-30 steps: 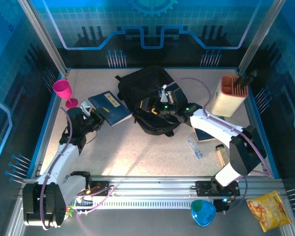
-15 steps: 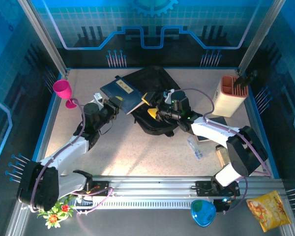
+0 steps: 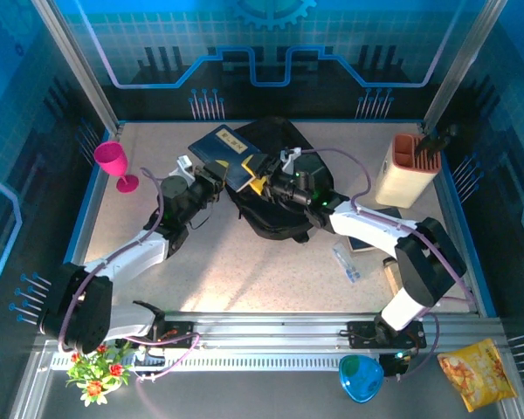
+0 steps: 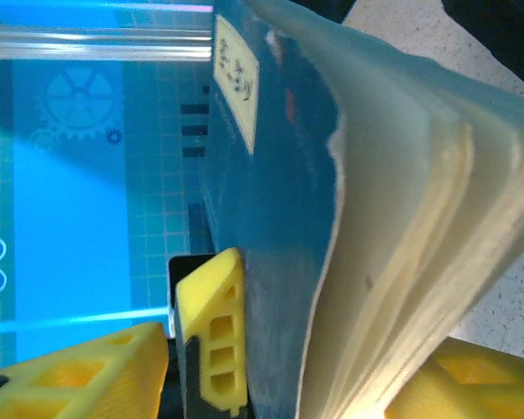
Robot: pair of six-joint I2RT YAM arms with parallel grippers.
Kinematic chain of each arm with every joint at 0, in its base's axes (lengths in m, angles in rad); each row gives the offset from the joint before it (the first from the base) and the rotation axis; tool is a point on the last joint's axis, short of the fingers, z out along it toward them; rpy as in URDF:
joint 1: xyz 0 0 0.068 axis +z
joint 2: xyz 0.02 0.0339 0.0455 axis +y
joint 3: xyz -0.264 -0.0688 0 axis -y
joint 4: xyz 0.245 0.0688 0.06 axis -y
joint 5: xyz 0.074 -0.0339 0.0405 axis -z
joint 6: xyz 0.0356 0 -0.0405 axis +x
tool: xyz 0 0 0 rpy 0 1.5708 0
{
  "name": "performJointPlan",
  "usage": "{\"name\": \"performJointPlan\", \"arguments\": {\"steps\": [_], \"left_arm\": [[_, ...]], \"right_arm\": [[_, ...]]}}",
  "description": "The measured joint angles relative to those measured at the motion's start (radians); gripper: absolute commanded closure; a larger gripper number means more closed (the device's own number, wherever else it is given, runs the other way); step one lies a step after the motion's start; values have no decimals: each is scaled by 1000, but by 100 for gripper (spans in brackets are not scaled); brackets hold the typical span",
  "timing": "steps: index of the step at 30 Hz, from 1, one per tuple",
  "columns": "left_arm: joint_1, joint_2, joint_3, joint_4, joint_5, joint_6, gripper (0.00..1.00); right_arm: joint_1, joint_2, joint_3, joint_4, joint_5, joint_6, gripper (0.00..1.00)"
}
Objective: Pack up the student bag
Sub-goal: Pass the book, then open the student bag at the top-center of the table.
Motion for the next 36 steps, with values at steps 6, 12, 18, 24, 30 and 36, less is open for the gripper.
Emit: {"name": "performJointPlan", "arguments": {"steps": [6, 12, 18, 24, 30, 36], "left_arm": [[-6, 2, 1, 0, -7, -8, 91], [-8, 2, 16, -71, -11, 18, 56], [-58, 2, 167, -387, -58, 232, 35], [-132, 80, 277, -566, -66, 434, 30], [-251, 269, 411, -666, -46, 605, 30], [-341, 455, 597, -690, 22, 718, 35]], "right_arm": [[2, 31, 0, 10, 8, -12, 73], [-2, 24, -1, 7, 27, -83, 92], [-61, -106, -75, -137, 116, -261, 93], [-176, -294, -114, -327, 195, -445, 94], [-277, -417, -116, -522, 246, -585, 94], [-388, -491, -116, -685, 270, -683, 95]]}}
